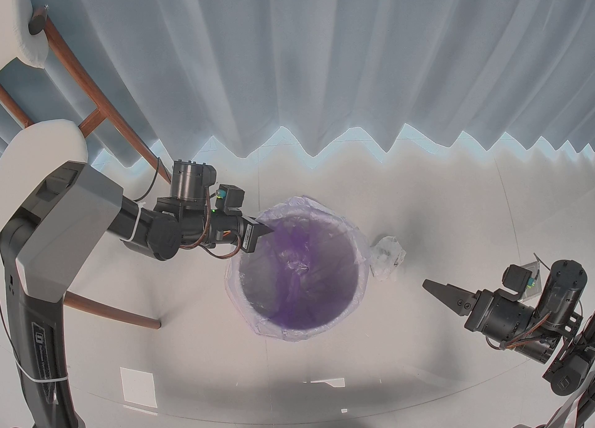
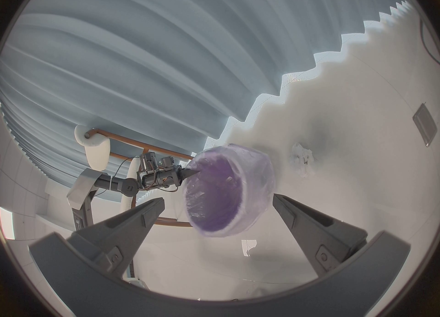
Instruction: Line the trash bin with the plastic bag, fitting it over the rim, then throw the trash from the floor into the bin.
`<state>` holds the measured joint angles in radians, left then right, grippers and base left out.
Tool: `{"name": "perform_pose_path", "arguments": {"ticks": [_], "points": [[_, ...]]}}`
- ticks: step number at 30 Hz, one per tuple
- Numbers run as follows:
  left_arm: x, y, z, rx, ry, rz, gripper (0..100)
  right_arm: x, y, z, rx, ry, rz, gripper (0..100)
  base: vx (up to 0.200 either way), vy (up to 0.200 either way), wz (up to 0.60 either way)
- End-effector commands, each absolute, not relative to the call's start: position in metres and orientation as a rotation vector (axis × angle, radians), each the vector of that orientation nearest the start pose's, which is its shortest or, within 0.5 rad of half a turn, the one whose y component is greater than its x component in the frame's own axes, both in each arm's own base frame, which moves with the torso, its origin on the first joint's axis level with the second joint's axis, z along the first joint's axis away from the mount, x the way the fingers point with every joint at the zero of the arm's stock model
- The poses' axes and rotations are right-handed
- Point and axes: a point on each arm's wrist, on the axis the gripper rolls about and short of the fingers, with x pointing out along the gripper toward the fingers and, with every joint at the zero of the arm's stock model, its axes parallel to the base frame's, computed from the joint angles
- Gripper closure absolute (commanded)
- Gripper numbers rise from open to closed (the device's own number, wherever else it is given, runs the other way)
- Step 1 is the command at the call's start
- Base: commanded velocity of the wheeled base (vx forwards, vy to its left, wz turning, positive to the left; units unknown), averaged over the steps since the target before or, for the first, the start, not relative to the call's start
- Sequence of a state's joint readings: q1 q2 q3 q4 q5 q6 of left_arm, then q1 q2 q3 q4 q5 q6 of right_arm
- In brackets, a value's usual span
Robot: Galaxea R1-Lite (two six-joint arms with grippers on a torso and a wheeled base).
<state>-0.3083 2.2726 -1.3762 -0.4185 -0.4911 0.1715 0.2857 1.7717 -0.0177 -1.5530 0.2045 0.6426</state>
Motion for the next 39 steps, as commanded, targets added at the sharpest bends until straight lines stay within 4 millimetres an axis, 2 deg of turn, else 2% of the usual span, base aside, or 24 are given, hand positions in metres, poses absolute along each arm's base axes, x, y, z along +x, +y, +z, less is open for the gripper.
{"name": "perform_pose_path", "arguments": {"ticks": [1, 9, 10, 16, 17, 21, 23, 26, 28, 29, 30, 33, 34, 35, 39], "points": [[0.428, -0.150, 0.088, 0.116, 0.424, -0.826, 0, 0.189, 0.060, 0.088, 0.620, 0.350, 0.398, 0, 0.000, 0.000, 0.00], [0.426, -0.149, 0.099, 0.121, 0.399, -0.825, 0, 0.190, 0.060, 0.088, 0.621, 0.344, 0.378, 0, 0.000, 0.000, 0.00], [0.422, -0.142, 0.118, 0.121, 0.368, -0.808, 0, 0.189, 0.060, 0.088, 0.619, 0.342, 0.379, 0, 0.000, 0.000, 0.00], [0.405, -0.121, 0.146, 0.126, 0.393, -0.710, 0, 0.189, 0.060, 0.089, 0.619, 0.336, 0.376, 0, 0.000, 0.000, 0.00], [0.394, -0.114, 0.156, 0.127, 0.412, -0.682, 0, 0.189, 0.060, 0.089, 0.621, 0.334, 0.375, 0, 0.000, 0.000, 0.00], [0.369, -0.102, 0.171, 0.127, 0.461, -0.628, 0, 0.189, 0.060, 0.090, 0.621, 0.332, 0.374, 0, 0.000, 0.000, 0.00], [0.339, -0.092, 0.173, 0.121, 0.574, -0.569, 0, 0.189, 0.059, 0.090, 0.620, 0.327, 0.359, 0, 0.000, 0.000, 0.00], [0.307, -0.087, 0.164, 0.107, 0.737, -0.530, 0, 0.189, 0.060, 0.089, 0.619, 0.324, 0.336, 0, 0.000, 0.000, 0.00], [0.300, -0.086, 0.161, 0.097, 0.780, -0.521, 0, 0.189, 0.060, 0.089, 0.618, 0.324, 0.332, 0, 0.000, 0.000, 0.00], [0.288, -0.091, 0.152, 0.061, 0.870, -0.500, 0, 0.189, 0.060, 0.088, 0.619, 0.327, 0.329, 0, 0.000, 0.000, 0.00], [0.284, -0.096, 0.147, 0.028, 0.906, -0.484, 0, 0.189, 0.060, 0.088, 0.619, 0.326, 0.328, 0, 0.000, 0.000, 0.00], [0.279, -0.112, 0.138, -0.112, 0.977, -0.391, 0, 0.189, 0.060, 0.089, 0.618, 0.325, 0.330, 0, 0.000, 0.000, 0.00], [0.279, -0.112, 0.138, -0.112, 0.977, -0.391, 0, 0.189, 0.060, 0.089, 0.618, 0.325, 0.330, 0, 0.000, 0.000, 0.00], [0.281, -0.121, 0.128, -0.188, 1.028, -0.309, 0, 0.189, 0.060, 0.089, 0.619, 0.325, 0.328, 0, 0.000, 0.000, 0.00], [0.289, -0.130, 0.102, -0.251, 1.090, -0.131, 0, 0.189, 0.060, 0.088, 0.619, 0.320, 0.309, 0, 0.000, 0.000, 0.00]]}}
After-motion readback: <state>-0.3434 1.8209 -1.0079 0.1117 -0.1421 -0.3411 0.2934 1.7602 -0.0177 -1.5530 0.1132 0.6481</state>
